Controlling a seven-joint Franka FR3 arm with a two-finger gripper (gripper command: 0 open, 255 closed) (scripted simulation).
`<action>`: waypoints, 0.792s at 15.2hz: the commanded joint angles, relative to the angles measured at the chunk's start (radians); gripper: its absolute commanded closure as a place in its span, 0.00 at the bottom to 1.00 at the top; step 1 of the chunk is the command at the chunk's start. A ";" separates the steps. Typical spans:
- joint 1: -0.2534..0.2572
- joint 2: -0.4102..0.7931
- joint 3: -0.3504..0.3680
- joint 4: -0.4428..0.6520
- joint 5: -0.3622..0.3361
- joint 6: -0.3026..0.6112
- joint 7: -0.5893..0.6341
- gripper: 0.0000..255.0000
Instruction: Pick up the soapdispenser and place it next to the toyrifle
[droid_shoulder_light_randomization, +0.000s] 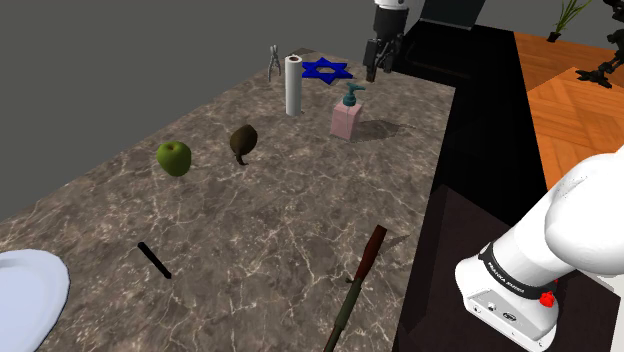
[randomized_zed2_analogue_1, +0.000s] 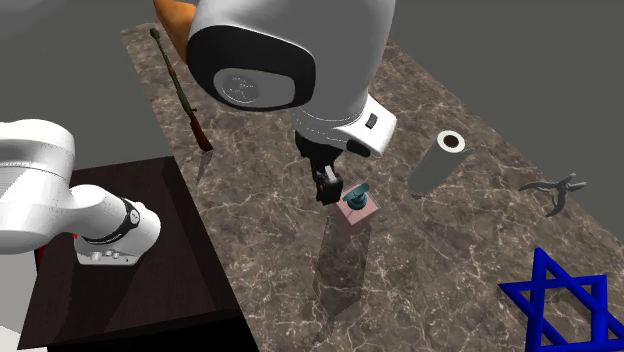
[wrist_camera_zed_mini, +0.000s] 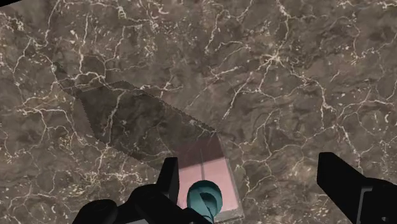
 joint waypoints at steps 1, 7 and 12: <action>-0.002 0.081 -0.005 0.067 0.022 0.007 -0.016 0.00; -0.026 0.337 -0.009 0.315 0.092 -0.008 -0.063 0.00; -0.036 0.417 -0.005 0.363 0.112 0.017 -0.074 0.00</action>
